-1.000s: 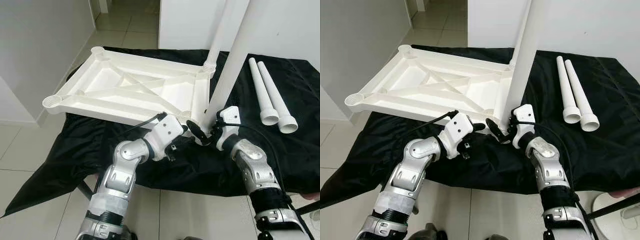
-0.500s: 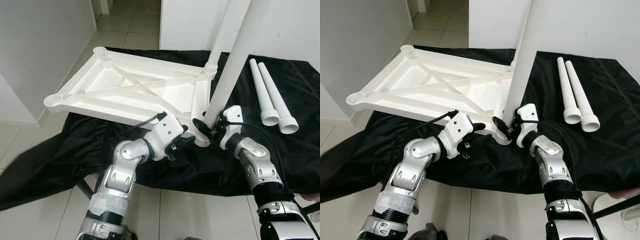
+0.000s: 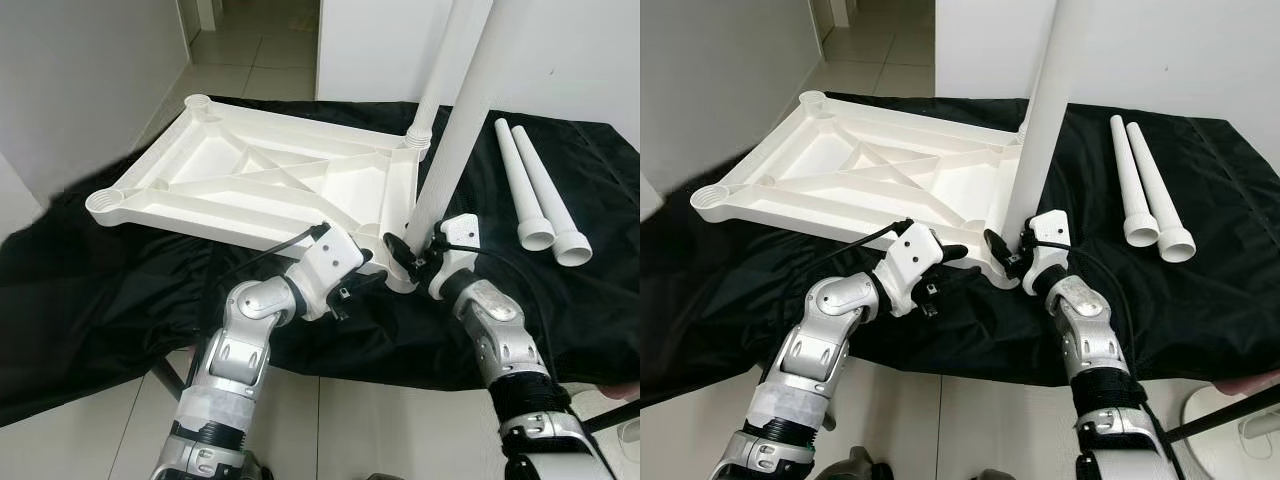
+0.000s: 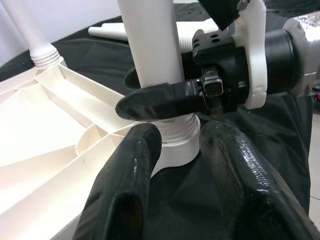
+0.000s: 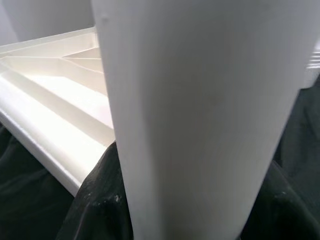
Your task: Building children table
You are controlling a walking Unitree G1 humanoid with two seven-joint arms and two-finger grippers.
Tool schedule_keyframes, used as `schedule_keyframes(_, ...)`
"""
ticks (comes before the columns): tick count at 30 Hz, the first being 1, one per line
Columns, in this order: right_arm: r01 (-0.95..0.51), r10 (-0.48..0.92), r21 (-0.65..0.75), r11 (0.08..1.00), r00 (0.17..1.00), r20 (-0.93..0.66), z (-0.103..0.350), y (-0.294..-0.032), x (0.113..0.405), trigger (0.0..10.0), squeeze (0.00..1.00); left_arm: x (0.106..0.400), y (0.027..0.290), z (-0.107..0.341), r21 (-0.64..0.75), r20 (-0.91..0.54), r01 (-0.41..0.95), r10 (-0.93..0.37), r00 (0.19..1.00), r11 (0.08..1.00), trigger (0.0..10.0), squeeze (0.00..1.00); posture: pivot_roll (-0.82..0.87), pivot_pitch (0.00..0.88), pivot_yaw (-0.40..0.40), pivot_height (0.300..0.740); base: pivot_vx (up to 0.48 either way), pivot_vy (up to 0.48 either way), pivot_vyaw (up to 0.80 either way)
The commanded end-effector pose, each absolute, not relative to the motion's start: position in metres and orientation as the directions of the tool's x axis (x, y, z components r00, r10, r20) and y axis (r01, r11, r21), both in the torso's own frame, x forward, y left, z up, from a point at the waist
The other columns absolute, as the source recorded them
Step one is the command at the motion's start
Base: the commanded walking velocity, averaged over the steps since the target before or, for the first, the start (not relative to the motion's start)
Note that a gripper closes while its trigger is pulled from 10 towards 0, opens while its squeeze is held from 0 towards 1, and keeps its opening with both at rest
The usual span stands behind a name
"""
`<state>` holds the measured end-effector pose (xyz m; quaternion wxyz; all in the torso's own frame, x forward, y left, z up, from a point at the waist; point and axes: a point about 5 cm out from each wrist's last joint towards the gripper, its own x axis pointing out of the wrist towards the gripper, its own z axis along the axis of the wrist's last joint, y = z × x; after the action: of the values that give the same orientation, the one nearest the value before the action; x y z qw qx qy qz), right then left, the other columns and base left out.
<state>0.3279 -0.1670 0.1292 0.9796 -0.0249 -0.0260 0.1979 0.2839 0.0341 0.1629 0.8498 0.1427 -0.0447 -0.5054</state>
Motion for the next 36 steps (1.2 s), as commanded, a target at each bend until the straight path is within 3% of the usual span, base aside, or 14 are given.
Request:
schedule_keyframes(1, -0.356, 0.356, -0.036, 0.934, 0.934, -0.019, 0.116, -0.166, 0.325, 10.0, 0.00, 0.288, 0.037, 0.160, 0.259, -0.009, 0.721, -0.744, 0.668, 0.643, 10.0, 0.00, 0.01, 0.000, 0.006, 0.740, 0.000, 0.000, 0.00)
schedule_keyframes(3, -0.224, 0.224, 0.015, 0.974, 0.975, -0.008, 0.119, -0.160, 0.324, 10.0, 0.00, 0.287, 0.038, 0.160, 0.258, -0.011, 0.720, -0.743, 0.669, 0.644, 10.0, 0.00, 0.01, 0.000, 0.008, 0.740, 0.000, 0.000, 0.00)
schedule_keyframes(10, -0.017, 0.017, 0.064, 0.998, 1.000, 0.003, 0.124, -0.143, 0.315, 10.0, 0.00, 0.286, 0.038, 0.160, 0.253, -0.017, 0.723, -0.745, 0.667, 0.642, 10.0, 0.00, 0.02, 0.000, 0.010, 0.740, 0.000, 0.000, 0.00)
schedule_keyframes(19, 0.075, -0.076, 0.079, 0.994, 0.997, 0.012, 0.129, -0.135, 0.311, 10.0, 0.00, 0.286, 0.038, 0.160, 0.250, -0.020, 0.722, -0.742, 0.670, 0.645, 10.0, 0.00, 0.02, 0.000, 0.008, 0.740, 0.000, 0.000, 0.00)
schedule_keyframes(20, 0.083, -0.087, 0.085, 0.993, 0.995, 0.039, 0.134, -0.135, 0.309, 10.0, 0.27, 0.285, 0.038, 0.160, 0.247, -0.021, 0.723, -0.742, 0.670, 0.645, 10.0, 0.00, 0.01, 0.000, 0.010, 0.740, 0.000, 0.000, 0.00)
schedule_keyframes(22, 0.086, -0.090, 0.083, 0.993, 0.995, 0.045, 0.136, -0.135, 0.309, 10.0, 0.27, 0.285, 0.038, 0.159, 0.246, -0.022, 0.723, -0.742, 0.670, 0.645, 10.0, 0.00, 0.01, 0.000, 0.010, 0.740, 0.000, 0.000, 0.00)
schedule_keyframes(23, 0.086, -0.091, 0.080, 0.993, 0.994, 0.055, 0.138, -0.135, 0.308, 10.0, 1.00, 0.285, 0.037, 0.159, 0.245, -0.022, 0.724, -0.743, 0.669, 0.645, 10.0, 0.00, 0.01, 0.000, 0.010, 0.740, 0.000, 0.000, 0.00)
schedule_keyframes(31, 0.048, -0.060, 0.091, 0.995, 0.989, 0.137, 0.147, -0.138, 0.301, 10.0, 1.00, 0.287, 0.038, 0.161, 0.246, -0.019, 0.722, -0.741, 0.671, 0.647, 10.0, 0.00, 0.00, 0.000, 0.011, 0.740, 0.000, 0.000, 0.00)
schedule_keyframes(32, 0.046, -0.058, 0.079, 0.996, 0.986, 0.159, 0.149, -0.139, 0.297, 10.0, 0.00, 0.287, 0.038, 0.161, 0.247, -0.017, 0.721, -0.741, 0.671, 0.647, 10.0, 0.00, 0.00, 0.000, 0.011, 0.740, 0.000, 0.000, 0.00)
schedule_keyframes(36, 0.027, -0.045, 0.090, 0.996, 0.979, 0.200, 0.152, -0.140, 0.289, 10.0, 0.00, 0.287, 0.039, 0.162, 0.249, -0.015, 0.718, -0.739, 0.674, 0.650, 10.0, 0.00, 0.00, 0.000, 0.011, 0.740, 0.000, 0.000, 0.00)
